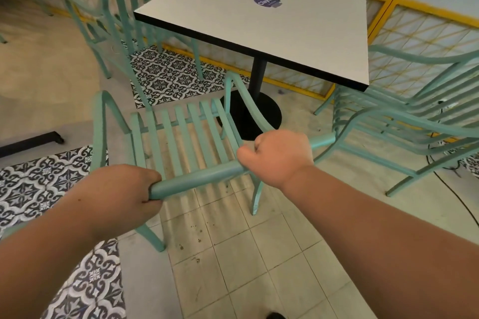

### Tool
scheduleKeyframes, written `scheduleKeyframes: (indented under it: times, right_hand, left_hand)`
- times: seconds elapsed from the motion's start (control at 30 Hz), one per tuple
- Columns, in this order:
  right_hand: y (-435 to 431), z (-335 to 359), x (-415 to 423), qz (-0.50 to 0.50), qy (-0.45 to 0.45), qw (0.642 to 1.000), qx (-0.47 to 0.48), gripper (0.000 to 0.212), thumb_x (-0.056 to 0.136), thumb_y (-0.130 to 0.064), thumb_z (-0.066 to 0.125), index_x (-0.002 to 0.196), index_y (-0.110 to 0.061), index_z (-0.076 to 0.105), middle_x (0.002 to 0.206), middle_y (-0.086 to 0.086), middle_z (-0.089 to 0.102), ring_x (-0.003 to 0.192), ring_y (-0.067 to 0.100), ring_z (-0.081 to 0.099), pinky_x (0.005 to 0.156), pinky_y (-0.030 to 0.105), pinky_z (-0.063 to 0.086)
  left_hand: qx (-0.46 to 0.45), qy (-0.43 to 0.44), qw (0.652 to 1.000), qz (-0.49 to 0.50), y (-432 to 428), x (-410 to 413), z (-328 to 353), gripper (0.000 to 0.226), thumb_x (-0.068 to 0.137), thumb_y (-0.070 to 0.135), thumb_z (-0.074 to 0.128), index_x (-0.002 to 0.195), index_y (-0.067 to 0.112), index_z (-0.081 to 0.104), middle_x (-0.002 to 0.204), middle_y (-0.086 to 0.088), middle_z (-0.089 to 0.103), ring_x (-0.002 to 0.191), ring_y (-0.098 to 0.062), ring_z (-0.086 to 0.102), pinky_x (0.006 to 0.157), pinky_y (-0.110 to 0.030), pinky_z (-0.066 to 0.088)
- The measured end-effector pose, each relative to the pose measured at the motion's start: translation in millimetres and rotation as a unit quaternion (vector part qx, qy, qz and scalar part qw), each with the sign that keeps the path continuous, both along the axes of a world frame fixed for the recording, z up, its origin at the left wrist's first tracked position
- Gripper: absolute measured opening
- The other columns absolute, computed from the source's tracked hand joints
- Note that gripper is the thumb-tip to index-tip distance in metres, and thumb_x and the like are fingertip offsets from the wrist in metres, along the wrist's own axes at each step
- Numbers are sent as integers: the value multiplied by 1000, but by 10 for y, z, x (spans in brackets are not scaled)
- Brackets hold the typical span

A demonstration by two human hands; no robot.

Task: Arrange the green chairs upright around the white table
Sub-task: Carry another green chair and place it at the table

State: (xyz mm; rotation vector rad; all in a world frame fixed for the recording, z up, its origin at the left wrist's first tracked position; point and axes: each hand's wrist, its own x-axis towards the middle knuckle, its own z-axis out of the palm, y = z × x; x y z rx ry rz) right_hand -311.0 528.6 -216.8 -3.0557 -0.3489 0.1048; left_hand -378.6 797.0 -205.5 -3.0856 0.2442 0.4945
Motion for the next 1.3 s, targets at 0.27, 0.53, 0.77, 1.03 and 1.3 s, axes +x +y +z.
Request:
scheduleKeyframes:
  times: [0.27, 0.53, 0.77, 1.03, 1.3]
  right_hand:
    - [250, 11, -106, -26, 12, 999, 16, 52, 94, -55, 30, 63, -21, 53, 61, 0, 53, 60, 23, 57, 66, 36, 49]
    - [289, -3, -116, -25, -10, 1000, -12, 58, 94, -55, 27, 69, -17, 64, 62, 1, 60, 61, 25, 63, 65, 36, 51]
    - [293, -31, -113, -37, 1, 999, 1, 56, 91, -56, 25, 61, -19, 55, 55, -2, 51, 52, 23, 53, 59, 34, 44]
    - [295, 6, -117, -31, -2, 999, -10, 49, 95, -48, 29, 67, -21, 60, 62, -1, 60, 57, 21, 58, 59, 33, 47]
    - [215, 56, -59, -9, 62, 998, 8, 49, 96, -51, 30, 73, -21, 62, 67, 0, 63, 62, 21, 62, 60, 36, 50]
  left_hand:
    - [42, -4, 998, -44, 313, 170, -8, 20, 86, 50, 57, 75, 34, 54, 66, 11, 60, 63, -2, 55, 55, -18, 39]
    - [59, -7, 998, -32, 278, 160, 6, 33, 79, 67, 51, 78, 34, 54, 69, 11, 60, 64, -2, 56, 59, -22, 47]
    - [-74, -32, 997, 8, -254, 141, 279, 90, 67, 86, 49, 144, 41, 37, 136, 14, 55, 120, -11, 54, 97, -37, 51]
    - [-102, -17, 995, -1, -889, 256, 96, 68, 66, 70, 51, 123, 33, 49, 106, 9, 62, 98, -19, 59, 85, -42, 53]
    - [-29, -7, 999, -13, -958, 397, -55, 19, 95, 37, 48, 78, 30, 45, 74, 6, 57, 65, -14, 53, 56, -32, 42]
